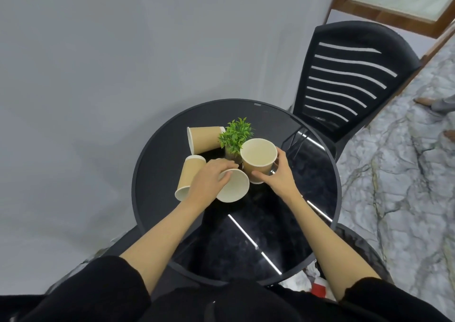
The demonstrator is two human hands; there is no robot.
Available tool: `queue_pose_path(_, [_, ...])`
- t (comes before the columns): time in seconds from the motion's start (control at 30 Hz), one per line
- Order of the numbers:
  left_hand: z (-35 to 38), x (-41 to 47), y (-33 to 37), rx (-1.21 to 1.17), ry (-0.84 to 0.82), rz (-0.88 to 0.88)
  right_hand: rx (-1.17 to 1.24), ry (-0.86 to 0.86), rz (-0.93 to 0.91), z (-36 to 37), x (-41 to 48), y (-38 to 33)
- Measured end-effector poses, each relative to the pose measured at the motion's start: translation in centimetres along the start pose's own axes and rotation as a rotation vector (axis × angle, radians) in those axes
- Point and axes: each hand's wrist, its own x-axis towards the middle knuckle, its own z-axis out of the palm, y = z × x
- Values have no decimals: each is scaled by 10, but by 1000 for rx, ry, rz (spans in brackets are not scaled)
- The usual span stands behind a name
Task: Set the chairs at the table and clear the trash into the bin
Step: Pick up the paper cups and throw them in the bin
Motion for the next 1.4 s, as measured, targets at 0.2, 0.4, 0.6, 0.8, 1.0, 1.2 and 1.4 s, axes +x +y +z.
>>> queue_pose_path(0.2, [6,1,28,-107,-56,17,11,142,2,-30,-27,-4])
queue_pose_path(0.4, [40,0,72,-177,-206,182,-11,370,41,-85,-88,-1])
queue_pose_path(0.6, [84,-15,132,-270,-396,362,-70,635,152,-139,-178,9])
queue_pose_path(0.8, [122,-38,185,-335,-581,508,-76,818,229,-158,-245,11])
queue_pose_path(1.0, [130,-51,182,-314,-663,506,-159,744,336,-157,-275,27])
queue_pose_path(1.2, [109,-43,148,-277,-560,446,-170,630,281,-138,-241,16])
queue_pose_path(1.4, [62,-35,92,-262,-352,250,-196,382,144,-100,-168,-6])
